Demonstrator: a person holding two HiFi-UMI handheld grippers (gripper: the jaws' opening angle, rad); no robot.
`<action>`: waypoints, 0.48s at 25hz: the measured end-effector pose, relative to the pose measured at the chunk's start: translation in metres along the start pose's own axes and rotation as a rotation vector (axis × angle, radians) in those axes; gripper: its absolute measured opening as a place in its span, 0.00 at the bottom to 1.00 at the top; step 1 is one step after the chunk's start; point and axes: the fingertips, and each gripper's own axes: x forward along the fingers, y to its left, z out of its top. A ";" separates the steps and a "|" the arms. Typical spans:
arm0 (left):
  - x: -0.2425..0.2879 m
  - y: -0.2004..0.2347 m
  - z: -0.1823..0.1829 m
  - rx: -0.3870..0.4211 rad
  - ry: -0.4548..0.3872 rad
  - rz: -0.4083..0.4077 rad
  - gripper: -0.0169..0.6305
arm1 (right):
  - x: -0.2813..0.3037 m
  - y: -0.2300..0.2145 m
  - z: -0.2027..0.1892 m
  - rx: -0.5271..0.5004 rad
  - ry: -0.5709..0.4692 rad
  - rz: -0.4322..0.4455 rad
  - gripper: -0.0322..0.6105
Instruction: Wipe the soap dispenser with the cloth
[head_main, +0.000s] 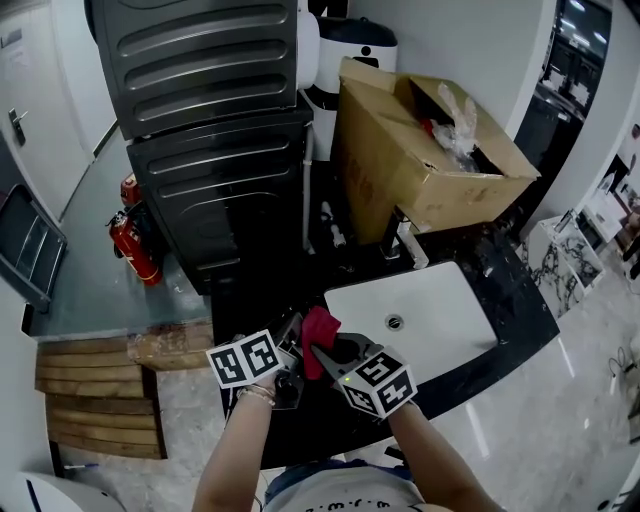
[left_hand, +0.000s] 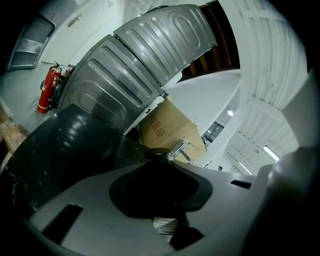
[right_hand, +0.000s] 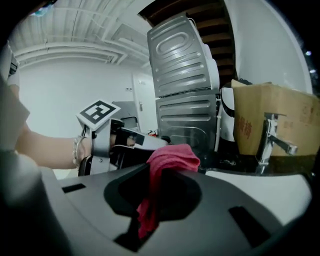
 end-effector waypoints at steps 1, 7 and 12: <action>0.000 0.001 0.000 -0.007 -0.001 0.002 0.17 | -0.001 -0.002 -0.005 0.015 0.009 0.002 0.13; 0.004 0.000 0.002 0.009 -0.011 -0.007 0.16 | -0.015 -0.010 -0.046 0.024 0.138 -0.022 0.13; 0.008 0.000 0.004 0.024 -0.004 -0.013 0.16 | -0.023 -0.016 -0.065 0.036 0.212 -0.062 0.13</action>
